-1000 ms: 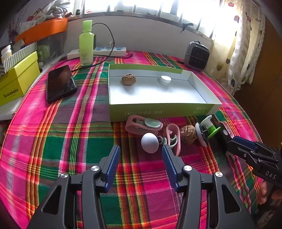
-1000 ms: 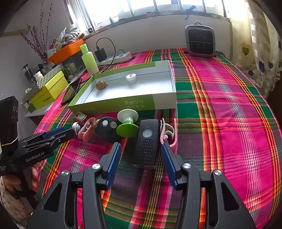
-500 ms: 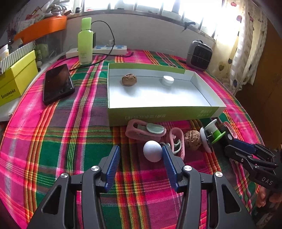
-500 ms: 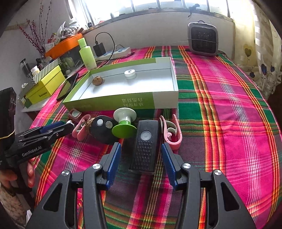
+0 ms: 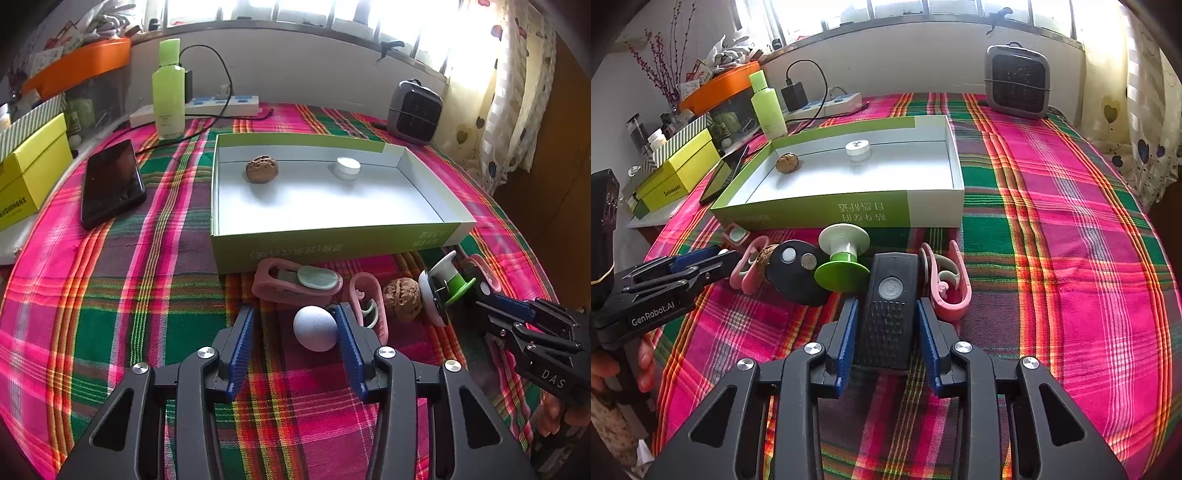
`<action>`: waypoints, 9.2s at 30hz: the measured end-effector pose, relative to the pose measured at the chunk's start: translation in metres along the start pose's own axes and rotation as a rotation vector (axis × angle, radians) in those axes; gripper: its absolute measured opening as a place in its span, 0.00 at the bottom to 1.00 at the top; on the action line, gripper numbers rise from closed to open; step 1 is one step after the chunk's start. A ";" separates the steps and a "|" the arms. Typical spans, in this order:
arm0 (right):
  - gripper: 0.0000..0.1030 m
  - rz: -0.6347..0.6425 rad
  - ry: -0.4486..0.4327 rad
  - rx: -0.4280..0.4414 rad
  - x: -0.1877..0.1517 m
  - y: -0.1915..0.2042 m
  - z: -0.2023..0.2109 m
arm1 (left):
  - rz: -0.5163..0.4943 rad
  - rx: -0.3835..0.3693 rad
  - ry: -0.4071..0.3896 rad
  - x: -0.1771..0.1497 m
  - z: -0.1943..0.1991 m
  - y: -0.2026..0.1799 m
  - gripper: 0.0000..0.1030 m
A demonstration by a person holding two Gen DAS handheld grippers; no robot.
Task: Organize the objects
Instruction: 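Grip the black grille device with the right tool while the left tool reaches the white egg ball, then close the left tool on the white egg-shaped ball, then lift and carry the white ball and black device over the tray with both tools, then open the left tool to drop the white ball while the right tool releases the black device, then withdraw both open tools from the tray, then move both open tools back over the pink clips and green spool on the cloth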
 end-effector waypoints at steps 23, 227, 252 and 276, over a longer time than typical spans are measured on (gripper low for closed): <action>0.28 0.009 -0.006 0.000 -0.001 0.002 0.002 | 0.001 -0.023 -0.001 -0.002 0.003 -0.006 0.20; 0.47 0.021 -0.064 -0.003 0.078 0.004 -0.002 | 0.102 0.022 -0.054 0.066 0.008 0.009 0.45; 0.47 0.025 -0.108 -0.009 0.018 0.014 0.030 | 0.121 -0.012 -0.020 0.025 0.015 0.028 0.45; 0.47 0.019 -0.016 -0.048 0.017 0.021 0.002 | 0.144 -0.112 0.048 0.012 0.001 0.033 0.46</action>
Point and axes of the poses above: each gripper's, at about its wrist camera, not at the fingertips, and z roughly against the way its jaws point, y to its left, x to its top, the point moved 4 cm from there along -z, roughly the way its jaws point, and after that the axes turned 8 degrees about x, right-handed, at the moved point
